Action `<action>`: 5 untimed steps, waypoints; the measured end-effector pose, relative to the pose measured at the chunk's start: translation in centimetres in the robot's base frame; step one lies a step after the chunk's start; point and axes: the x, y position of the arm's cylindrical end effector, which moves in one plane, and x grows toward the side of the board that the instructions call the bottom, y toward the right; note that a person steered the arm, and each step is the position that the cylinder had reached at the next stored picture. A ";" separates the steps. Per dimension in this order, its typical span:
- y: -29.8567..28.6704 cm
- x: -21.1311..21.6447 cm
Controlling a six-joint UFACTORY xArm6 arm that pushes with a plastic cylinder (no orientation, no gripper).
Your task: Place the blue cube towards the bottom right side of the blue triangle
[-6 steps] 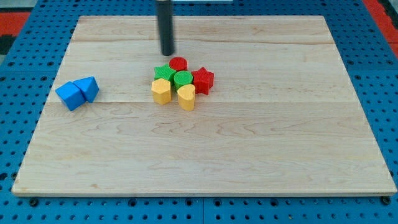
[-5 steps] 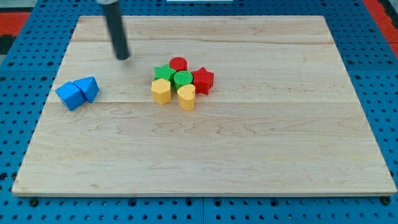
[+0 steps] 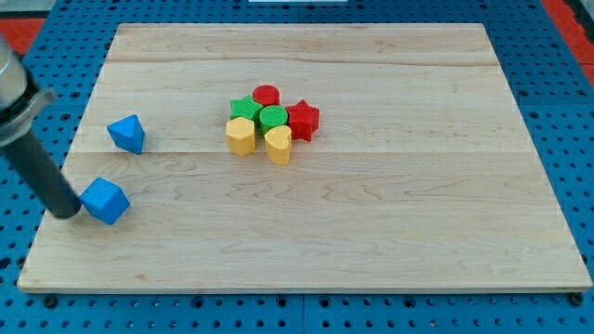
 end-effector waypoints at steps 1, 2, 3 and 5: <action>3.8 -0.1; 4.6 -2.8; 3.9 -4.6; 8.7 -7.8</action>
